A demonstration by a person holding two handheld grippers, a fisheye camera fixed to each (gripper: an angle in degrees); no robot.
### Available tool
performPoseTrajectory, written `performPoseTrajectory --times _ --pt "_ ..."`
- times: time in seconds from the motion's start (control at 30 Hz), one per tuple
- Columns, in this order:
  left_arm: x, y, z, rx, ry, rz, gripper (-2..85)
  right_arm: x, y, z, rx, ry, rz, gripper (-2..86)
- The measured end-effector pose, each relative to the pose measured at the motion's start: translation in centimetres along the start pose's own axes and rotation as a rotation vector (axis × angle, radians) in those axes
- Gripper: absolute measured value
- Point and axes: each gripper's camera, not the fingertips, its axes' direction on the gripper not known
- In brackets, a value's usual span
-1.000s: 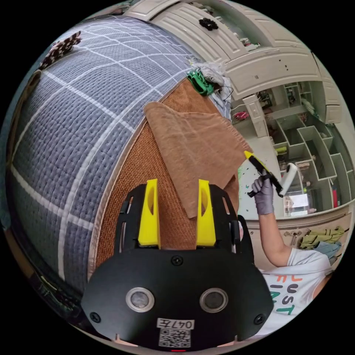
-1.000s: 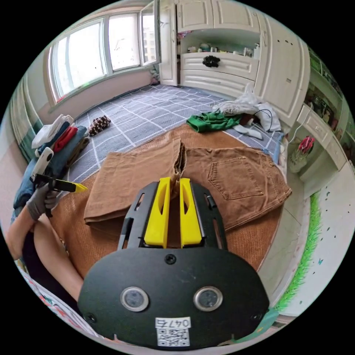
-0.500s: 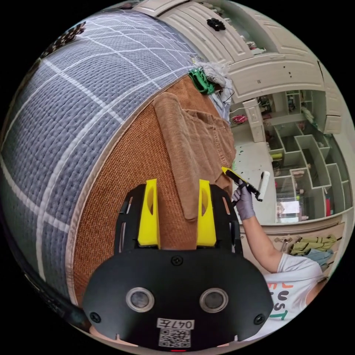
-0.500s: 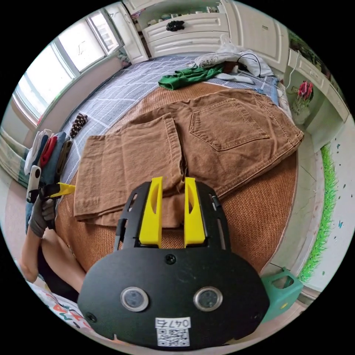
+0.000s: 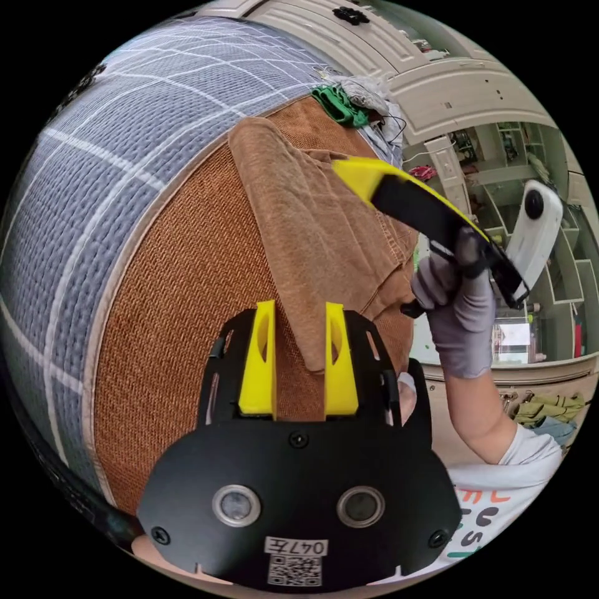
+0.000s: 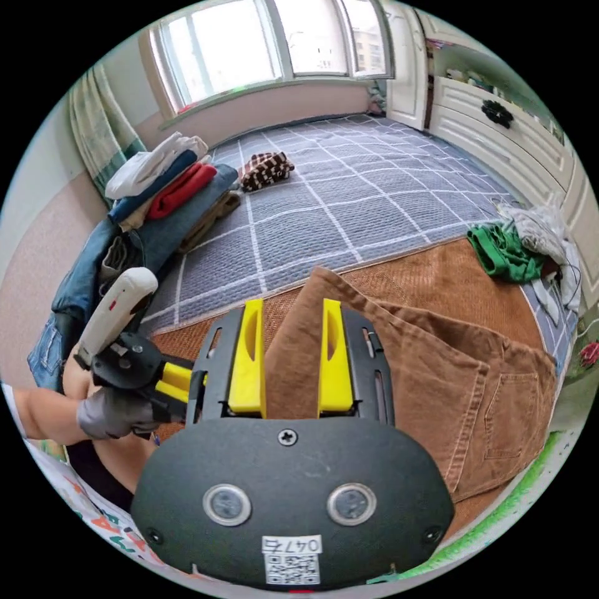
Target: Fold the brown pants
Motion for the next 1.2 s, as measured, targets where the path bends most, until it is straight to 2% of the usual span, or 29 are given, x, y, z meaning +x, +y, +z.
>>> performPoseTrajectory --times 0.17,0.23,0.33,0.47,0.53,0.63,0.7,0.73,0.8,0.83,0.9,1.0,1.07,1.2 --pt "-1.4 0.8 3.6 -0.032 0.185 -0.081 5.7 -2.7 -3.0 8.7 -0.27 0.169 -0.072 3.8" --pt "-1.6 0.7 3.9 -0.016 0.242 -0.075 4.1 -2.9 -2.6 8.6 -0.214 0.232 -0.059 2.0" --pt "-1.3 0.9 4.5 -0.028 0.285 -0.061 2.7 -2.1 -2.3 8.0 -0.205 0.178 -0.015 0.8" --pt "-1.7 1.7 3.3 -0.116 0.295 0.002 1.8 -1.0 -2.7 7.0 -0.206 -0.055 0.047 1.8" --pt "-3.6 2.1 1.7 -0.228 0.228 0.036 1.8 -1.0 -2.8 6.5 -0.183 -0.184 0.037 3.3" --pt "-7.8 3.4 0.0 -0.267 0.11 -0.054 2.4 0.7 -0.3 3.1 -0.029 -0.398 0.102 5.7" --pt "-9.6 4.4 0.1 -0.247 0.068 -0.101 3.2 4.3 5.6 -2.1 0.185 -0.449 0.221 6.4" --pt "-10.6 4.9 0.7 -0.228 0.097 -0.118 3.7 5.5 7.5 -3.4 0.229 -0.425 0.259 6.4" --pt "-12.2 5.6 2.0 -0.185 0.153 -0.144 4.2 11.8 16.7 -8.7 0.367 -0.212 0.488 6.7" --pt "-13.8 6.0 2.9 -0.172 0.234 -0.181 4.3 13.6 19.3 -9.8 0.39 -0.152 0.565 6.7" --pt "-15.2 6.5 3.3 -0.138 0.324 -0.19 4.3 21.3 29.4 -13.8 0.455 0.007 0.885 7.1" --pt "-15.6 6.4 3.6 -0.111 0.289 -0.178 4.4 27.8 37.5 -16.7 0.452 0.161 1.114 8.6" --pt "-16.3 6.4 4.8 -0.12 0.286 -0.189 4.7 30.7 39.7 -16.7 0.437 0.146 1.18 10.0" --pt "-18.3 7.2 6.1 -0.084 0.28 -0.219 6.4 35.3 40.9 -13.9 0.456 -0.084 1.248 6.8"
